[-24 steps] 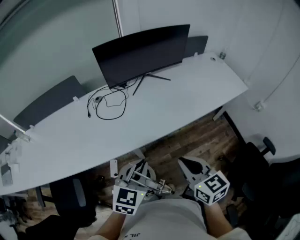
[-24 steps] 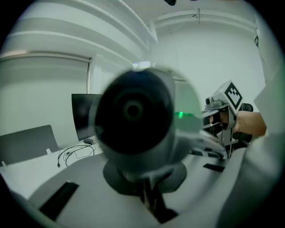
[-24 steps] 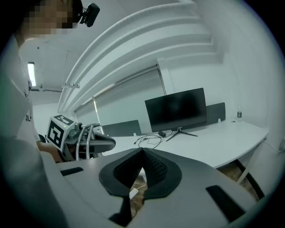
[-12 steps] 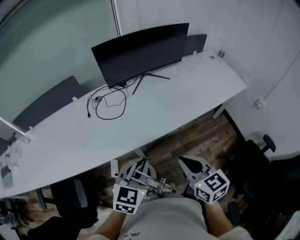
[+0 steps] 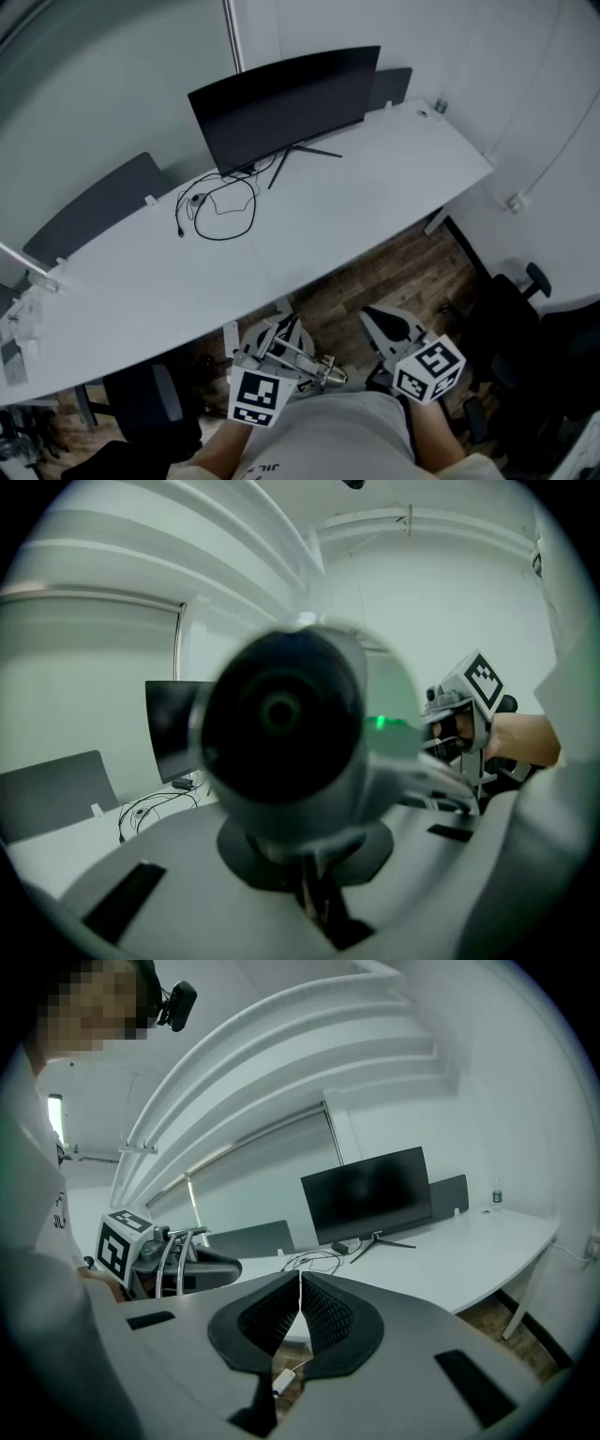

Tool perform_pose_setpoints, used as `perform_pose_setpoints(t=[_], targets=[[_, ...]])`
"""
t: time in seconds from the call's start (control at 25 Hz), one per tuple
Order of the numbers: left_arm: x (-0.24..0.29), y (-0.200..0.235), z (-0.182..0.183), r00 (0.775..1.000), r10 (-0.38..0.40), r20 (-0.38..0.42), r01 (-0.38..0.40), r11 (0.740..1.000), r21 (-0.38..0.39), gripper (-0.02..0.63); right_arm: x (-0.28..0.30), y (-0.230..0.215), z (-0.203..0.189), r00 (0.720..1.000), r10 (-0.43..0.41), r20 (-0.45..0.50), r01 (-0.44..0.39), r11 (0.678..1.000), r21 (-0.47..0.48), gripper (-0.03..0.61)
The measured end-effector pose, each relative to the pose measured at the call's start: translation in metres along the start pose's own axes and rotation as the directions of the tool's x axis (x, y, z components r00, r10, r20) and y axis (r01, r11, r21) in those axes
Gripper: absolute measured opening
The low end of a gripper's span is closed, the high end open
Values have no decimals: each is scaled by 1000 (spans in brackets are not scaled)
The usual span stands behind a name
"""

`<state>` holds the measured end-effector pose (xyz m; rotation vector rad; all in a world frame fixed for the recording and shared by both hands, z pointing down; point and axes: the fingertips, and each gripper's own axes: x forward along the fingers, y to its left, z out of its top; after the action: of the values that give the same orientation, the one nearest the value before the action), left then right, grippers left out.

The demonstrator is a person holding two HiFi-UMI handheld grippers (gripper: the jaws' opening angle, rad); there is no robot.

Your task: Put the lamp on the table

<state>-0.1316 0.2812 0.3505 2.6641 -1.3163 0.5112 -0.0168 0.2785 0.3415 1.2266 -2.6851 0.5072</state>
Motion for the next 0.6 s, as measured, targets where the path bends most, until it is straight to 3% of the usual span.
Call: perform_pose_setpoints(t=[0.6], targets=[[36,23,-4,1000,-14,-12,14,1000,-22,20,26,-33,1,1000,-7,0,7,999,32,32]])
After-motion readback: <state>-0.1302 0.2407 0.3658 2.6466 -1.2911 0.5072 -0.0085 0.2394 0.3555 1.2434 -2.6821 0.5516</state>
